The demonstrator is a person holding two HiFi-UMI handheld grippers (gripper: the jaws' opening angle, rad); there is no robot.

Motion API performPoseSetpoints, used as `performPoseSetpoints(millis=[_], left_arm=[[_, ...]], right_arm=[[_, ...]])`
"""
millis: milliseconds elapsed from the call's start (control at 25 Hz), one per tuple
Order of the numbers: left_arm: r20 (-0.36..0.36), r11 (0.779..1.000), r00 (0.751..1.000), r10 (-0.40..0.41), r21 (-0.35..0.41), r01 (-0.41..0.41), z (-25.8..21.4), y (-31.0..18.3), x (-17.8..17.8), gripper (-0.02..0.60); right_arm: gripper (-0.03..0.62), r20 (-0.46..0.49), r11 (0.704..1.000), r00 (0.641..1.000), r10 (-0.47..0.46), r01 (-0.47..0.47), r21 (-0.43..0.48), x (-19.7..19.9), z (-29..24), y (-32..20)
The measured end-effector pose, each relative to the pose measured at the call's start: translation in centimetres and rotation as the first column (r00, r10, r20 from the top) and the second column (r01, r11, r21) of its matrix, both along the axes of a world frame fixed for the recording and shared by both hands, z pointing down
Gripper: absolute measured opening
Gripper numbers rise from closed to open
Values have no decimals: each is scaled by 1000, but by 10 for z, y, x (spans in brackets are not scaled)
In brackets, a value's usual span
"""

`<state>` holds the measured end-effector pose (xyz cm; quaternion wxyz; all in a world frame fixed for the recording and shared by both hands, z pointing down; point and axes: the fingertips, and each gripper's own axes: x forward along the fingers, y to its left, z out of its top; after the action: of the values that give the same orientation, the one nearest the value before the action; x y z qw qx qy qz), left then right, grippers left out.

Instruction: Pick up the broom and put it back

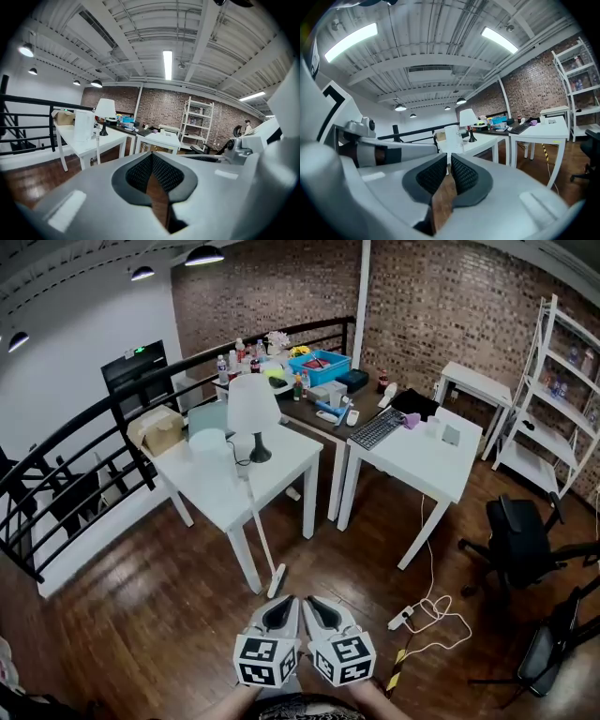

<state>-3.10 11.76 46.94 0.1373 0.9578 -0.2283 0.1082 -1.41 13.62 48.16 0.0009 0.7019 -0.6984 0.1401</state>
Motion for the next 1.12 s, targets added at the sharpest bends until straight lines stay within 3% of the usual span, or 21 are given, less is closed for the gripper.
performPoseSetpoints(millis=[560, 1120], left_arm=[[-15, 999, 1000, -11, -36, 10, 2, -130, 11, 5], [-50, 996, 996, -76, -58, 73, 7, -202, -9, 5]], right_arm=[[3, -11, 999, 1000, -14, 14, -38, 12, -1, -133], [14, -35, 997, 997, -64, 62, -47, -3, 2, -200]])
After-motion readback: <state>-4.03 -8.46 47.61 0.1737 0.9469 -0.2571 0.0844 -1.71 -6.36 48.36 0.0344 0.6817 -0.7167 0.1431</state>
